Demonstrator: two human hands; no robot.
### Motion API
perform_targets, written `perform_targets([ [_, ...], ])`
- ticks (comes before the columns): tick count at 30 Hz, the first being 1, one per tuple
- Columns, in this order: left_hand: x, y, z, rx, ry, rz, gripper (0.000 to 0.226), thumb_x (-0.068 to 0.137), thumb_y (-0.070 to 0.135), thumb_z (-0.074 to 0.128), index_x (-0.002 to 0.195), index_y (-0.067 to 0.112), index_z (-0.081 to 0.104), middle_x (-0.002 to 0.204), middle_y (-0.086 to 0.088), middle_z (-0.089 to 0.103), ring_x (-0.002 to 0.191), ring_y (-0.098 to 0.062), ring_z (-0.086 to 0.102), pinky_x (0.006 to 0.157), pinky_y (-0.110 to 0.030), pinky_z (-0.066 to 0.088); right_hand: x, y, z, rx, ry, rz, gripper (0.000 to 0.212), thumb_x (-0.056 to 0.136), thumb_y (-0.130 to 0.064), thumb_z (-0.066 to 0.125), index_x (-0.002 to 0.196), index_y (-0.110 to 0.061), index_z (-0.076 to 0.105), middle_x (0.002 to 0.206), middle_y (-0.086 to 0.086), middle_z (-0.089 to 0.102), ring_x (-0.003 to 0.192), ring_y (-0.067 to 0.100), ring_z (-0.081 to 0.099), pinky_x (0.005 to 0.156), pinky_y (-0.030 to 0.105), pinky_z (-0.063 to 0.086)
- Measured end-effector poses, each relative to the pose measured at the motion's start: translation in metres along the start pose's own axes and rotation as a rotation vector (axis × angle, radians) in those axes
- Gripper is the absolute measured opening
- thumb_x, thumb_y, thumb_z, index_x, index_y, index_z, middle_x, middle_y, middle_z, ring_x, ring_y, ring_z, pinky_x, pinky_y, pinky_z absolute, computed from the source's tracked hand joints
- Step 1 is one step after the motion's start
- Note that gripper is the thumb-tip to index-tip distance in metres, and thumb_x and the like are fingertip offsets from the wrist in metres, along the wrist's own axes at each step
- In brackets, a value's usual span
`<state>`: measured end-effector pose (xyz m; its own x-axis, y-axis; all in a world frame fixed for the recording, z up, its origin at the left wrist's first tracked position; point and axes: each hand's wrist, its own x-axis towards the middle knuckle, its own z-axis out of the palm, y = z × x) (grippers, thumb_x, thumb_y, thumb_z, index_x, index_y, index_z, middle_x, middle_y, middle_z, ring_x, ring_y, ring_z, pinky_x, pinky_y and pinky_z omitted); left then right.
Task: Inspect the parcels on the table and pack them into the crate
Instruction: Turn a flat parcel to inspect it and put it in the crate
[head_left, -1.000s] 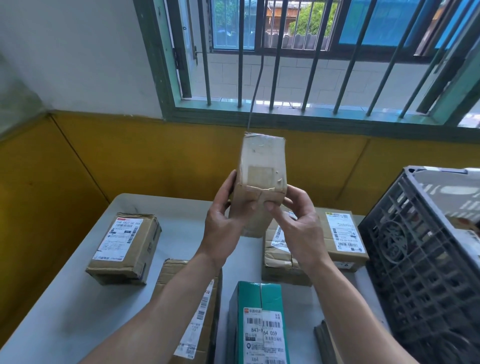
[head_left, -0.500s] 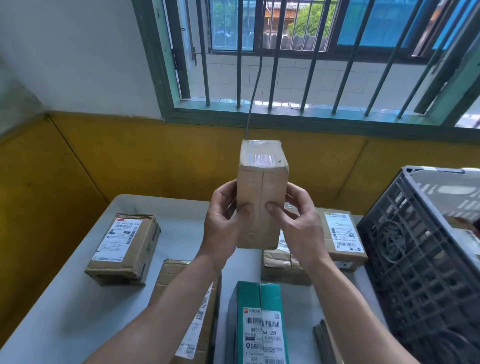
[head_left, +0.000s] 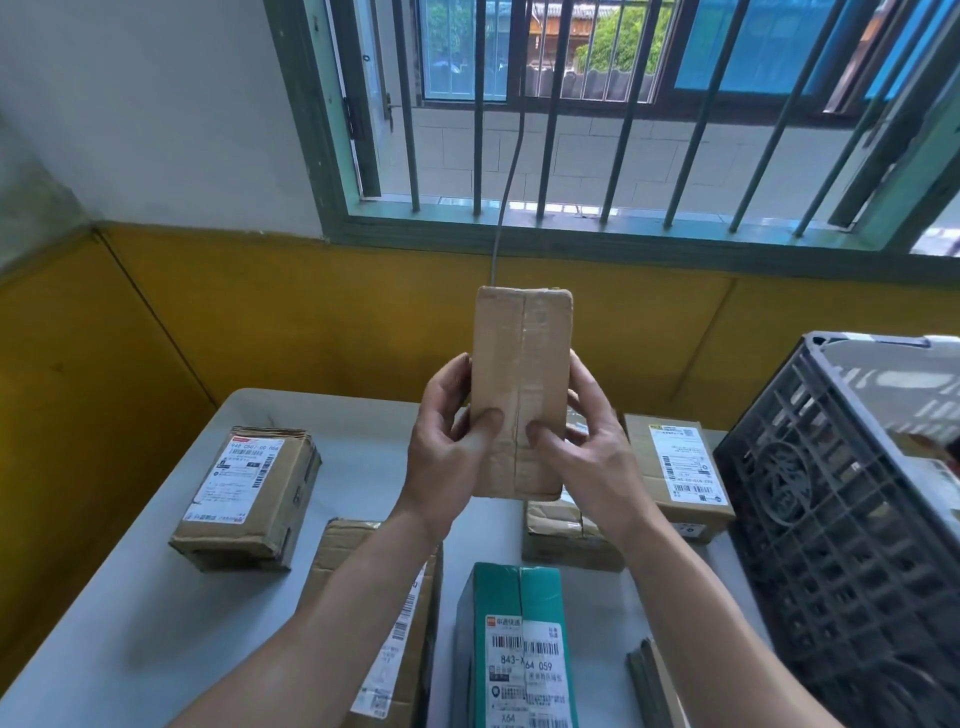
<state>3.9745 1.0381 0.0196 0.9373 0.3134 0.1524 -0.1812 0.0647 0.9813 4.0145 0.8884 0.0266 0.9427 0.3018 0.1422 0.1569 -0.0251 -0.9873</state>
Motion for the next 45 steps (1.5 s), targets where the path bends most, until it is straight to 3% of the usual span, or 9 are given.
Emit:
perform_targets([
  [4, 0.002, -0.001, -0.001, -0.029, 0.028, -0.034, 0.041, 0.096, 0.026, 0.067, 0.131, 0.041, 0.052, 0.121, 0.022, 0.068, 0.116, -0.005, 0.065, 0.084, -0.022, 0.059, 0.002, 0.002, 0.002, 0.052, 0.087, 0.033, 0.061, 0.090, -0.023, 0.075, 0.144, -0.032, 0.047, 0.137, -0.005, 0.060, 0.109, 0.004, 0.068, 0.085, 0.035, 0.063],
  [7, 0.000, 0.000, -0.003, -0.003, -0.041, -0.034, 0.056, 0.092, 0.031, 0.069, 0.142, 0.043, 0.046, 0.125, 0.025, 0.065, 0.117, 0.000, 0.061, 0.083, -0.019, 0.058, 0.003, 0.004, 0.002, 0.031, 0.106, 0.022, 0.060, 0.089, -0.029, 0.075, 0.143, -0.029, 0.048, 0.136, -0.006, 0.062, 0.110, -0.007, 0.064, 0.086, 0.029, 0.061],
  [13, 0.001, -0.001, -0.007, 0.030, -0.076, -0.012, 0.067, 0.092, 0.025, 0.065, 0.151, 0.040, 0.038, 0.127, 0.028, 0.062, 0.118, 0.004, 0.059, 0.081, -0.015, 0.056, -0.001, 0.005, 0.000, 0.095, -0.046, 0.034, 0.073, 0.094, -0.013, 0.069, 0.155, -0.032, 0.034, 0.143, -0.007, 0.057, 0.123, 0.013, 0.063, 0.092, 0.034, 0.060],
  [19, 0.003, -0.003, -0.004, -0.015, -0.036, -0.033, 0.050, 0.099, 0.020, 0.064, 0.140, 0.040, 0.044, 0.124, 0.022, 0.066, 0.118, -0.001, 0.062, 0.083, -0.016, 0.055, 0.002, -0.001, 0.002, 0.164, 0.029, 0.026, 0.053, 0.097, -0.008, 0.065, 0.145, -0.020, 0.045, 0.134, 0.004, 0.065, 0.117, 0.012, 0.067, 0.087, 0.027, 0.059],
  [31, -0.002, 0.003, -0.004, 0.056, -0.190, -0.103, 0.099, 0.084, 0.043, 0.072, 0.157, 0.051, 0.006, 0.123, 0.050, 0.052, 0.119, 0.017, 0.054, 0.084, -0.010, 0.052, 0.000, -0.006, 0.003, 0.148, -0.077, 0.015, 0.064, 0.098, -0.023, 0.060, 0.156, -0.030, 0.034, 0.146, -0.004, 0.056, 0.128, 0.012, 0.060, 0.094, 0.028, 0.057],
  [34, -0.001, 0.004, -0.001, -0.027, -0.168, -0.159, 0.098, 0.081, 0.053, 0.069, 0.155, 0.054, 0.005, 0.145, 0.028, 0.049, 0.132, -0.004, 0.053, 0.106, -0.033, 0.051, -0.002, -0.011, 0.006, 0.172, -0.084, 0.021, 0.056, 0.091, -0.040, 0.055, 0.147, -0.039, 0.045, 0.151, -0.005, 0.050, 0.128, 0.008, 0.058, 0.093, 0.030, 0.057],
  [36, 0.000, 0.003, 0.001, -0.044, -0.160, -0.204, 0.103, 0.075, 0.063, 0.071, 0.155, 0.053, 0.007, 0.149, 0.014, 0.047, 0.134, -0.016, 0.053, 0.113, -0.046, 0.045, -0.002, -0.012, 0.008, 0.125, -0.080, 0.020, 0.042, 0.096, -0.045, 0.050, 0.139, -0.045, 0.049, 0.158, -0.008, 0.041, 0.141, 0.010, 0.046, 0.107, 0.042, 0.050],
  [41, 0.003, 0.003, 0.002, 0.013, -0.147, -0.245, 0.139, 0.040, 0.087, 0.078, 0.156, 0.048, 0.012, 0.134, 0.021, 0.051, 0.129, -0.013, 0.056, 0.107, -0.038, 0.052, -0.005, -0.013, 0.012, -0.077, -0.082, 0.008, 0.051, 0.093, -0.042, 0.039, 0.144, -0.041, 0.043, 0.160, -0.019, 0.032, 0.151, 0.004, 0.026, 0.124, 0.046, 0.028],
  [45, 0.002, -0.004, 0.001, 0.039, -0.111, -0.267, 0.138, 0.042, 0.084, 0.080, 0.156, 0.045, 0.014, 0.146, 0.007, 0.048, 0.131, -0.018, 0.055, 0.107, -0.044, 0.051, -0.007, -0.013, 0.015, -0.189, -0.107, -0.001, 0.053, 0.093, -0.046, 0.036, 0.146, -0.044, 0.037, 0.152, -0.027, 0.030, 0.150, 0.000, 0.023, 0.125, 0.041, 0.026],
])
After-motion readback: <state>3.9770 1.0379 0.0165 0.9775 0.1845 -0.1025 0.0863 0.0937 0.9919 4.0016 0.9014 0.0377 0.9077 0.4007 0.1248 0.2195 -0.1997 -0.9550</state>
